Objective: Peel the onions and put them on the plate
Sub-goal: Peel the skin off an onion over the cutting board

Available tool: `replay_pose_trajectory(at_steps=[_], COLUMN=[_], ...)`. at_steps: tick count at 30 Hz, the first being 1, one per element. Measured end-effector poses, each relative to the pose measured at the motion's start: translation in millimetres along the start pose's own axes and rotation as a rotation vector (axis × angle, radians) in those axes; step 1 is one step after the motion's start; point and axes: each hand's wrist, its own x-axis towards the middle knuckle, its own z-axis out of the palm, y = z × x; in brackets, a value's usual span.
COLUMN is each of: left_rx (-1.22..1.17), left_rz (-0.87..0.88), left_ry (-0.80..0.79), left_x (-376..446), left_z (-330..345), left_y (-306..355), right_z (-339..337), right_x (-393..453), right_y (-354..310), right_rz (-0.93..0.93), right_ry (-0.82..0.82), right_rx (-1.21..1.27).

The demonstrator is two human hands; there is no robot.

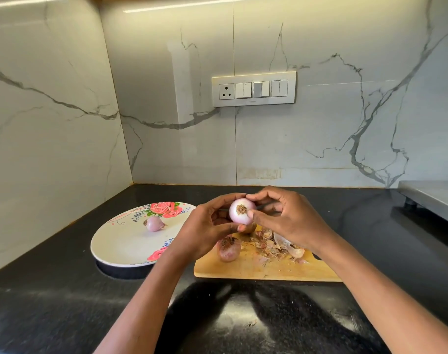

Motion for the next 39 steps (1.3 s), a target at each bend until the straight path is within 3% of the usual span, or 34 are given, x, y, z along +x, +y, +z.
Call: replay_pose_trajectory(at_steps=[21,39], left_rx=[-0.053,-0.045], left_rz=[0.015,0.016], left_ry=[-0.035,-0.038], left_x=[-4.0,-4.4], left_z=[-0.9,-1.9], left_y=[4.4,1.4], right_z=[-12.2,-5.7], right_x=[-2.8,-5.6], right_y=[4.1,0.1], right_rz=[0.048,0.043], right_ry=[-0.039,-0.019], right_rx=[0.087,-0.032])
